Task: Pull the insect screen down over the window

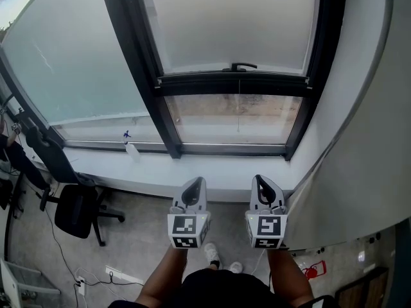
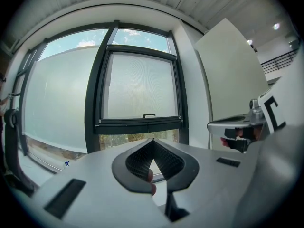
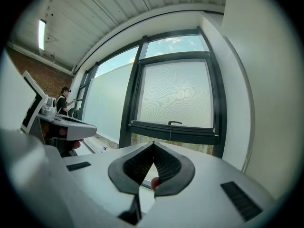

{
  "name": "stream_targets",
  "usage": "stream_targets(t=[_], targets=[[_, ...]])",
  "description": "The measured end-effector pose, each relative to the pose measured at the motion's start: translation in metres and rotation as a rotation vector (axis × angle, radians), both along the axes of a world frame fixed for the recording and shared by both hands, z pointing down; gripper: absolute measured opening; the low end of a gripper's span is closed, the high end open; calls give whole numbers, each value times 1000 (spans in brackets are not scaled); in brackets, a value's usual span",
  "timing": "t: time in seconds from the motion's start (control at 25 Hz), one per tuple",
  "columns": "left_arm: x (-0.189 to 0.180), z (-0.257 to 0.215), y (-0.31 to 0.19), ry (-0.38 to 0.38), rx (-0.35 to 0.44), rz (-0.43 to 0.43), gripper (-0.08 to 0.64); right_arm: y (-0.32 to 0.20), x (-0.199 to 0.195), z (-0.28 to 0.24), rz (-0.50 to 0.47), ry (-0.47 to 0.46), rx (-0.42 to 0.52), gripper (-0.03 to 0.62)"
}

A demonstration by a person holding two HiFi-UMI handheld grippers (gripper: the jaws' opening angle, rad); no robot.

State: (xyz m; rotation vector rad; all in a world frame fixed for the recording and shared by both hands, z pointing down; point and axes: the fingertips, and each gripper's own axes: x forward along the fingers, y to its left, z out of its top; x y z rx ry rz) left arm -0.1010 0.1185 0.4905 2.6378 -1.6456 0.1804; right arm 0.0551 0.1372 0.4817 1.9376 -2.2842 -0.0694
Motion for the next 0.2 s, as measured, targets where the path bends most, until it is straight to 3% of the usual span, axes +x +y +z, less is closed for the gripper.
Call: stream_targets(t=[0.2], targets=[[2, -7, -3, 3, 14, 13, 3, -2, -3, -2, -3, 6, 3, 5]])
